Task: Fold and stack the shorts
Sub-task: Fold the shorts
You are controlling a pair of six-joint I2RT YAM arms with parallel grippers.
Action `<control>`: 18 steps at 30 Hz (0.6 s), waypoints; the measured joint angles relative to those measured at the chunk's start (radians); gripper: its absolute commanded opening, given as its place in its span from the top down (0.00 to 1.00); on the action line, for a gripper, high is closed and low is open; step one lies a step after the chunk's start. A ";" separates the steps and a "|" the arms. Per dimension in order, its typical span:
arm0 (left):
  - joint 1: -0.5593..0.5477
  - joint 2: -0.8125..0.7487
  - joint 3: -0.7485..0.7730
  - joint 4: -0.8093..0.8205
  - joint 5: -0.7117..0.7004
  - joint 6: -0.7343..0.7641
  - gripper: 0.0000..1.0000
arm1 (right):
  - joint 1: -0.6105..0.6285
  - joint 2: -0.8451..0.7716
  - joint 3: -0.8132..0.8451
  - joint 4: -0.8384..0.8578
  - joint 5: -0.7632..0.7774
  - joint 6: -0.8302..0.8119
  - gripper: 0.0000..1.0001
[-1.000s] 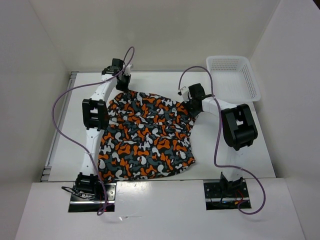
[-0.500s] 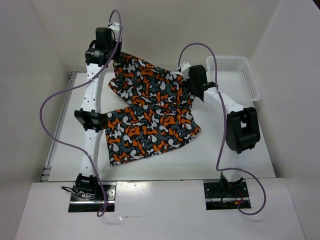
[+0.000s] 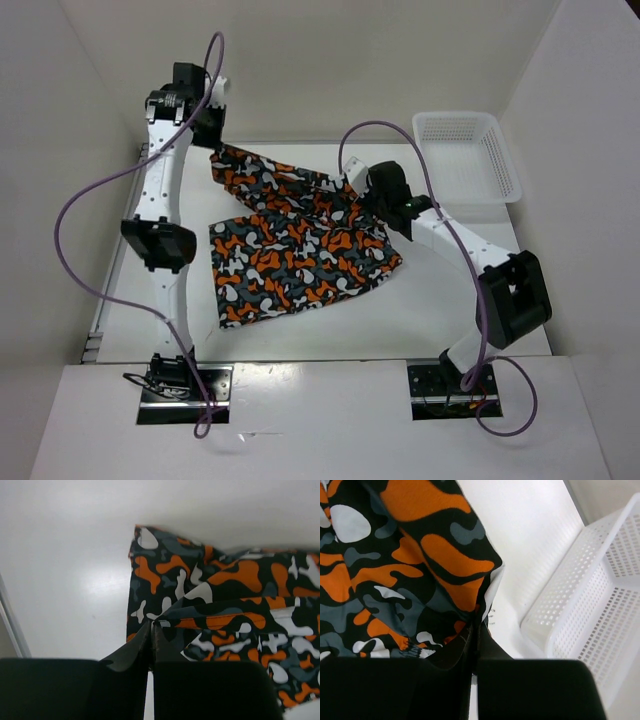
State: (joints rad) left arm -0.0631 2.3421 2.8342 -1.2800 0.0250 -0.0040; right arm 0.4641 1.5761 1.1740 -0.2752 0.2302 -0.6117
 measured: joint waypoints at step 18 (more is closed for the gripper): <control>-0.092 -0.828 -1.258 0.280 -0.137 0.000 0.99 | -0.001 -0.048 -0.003 -0.200 -0.122 -0.137 1.00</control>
State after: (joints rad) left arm -0.1547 1.5143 1.5761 -1.0004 -0.1120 -0.0036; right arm 0.4633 1.5280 1.1713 -0.4755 0.1078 -0.7483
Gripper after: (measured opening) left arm 0.023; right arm 0.030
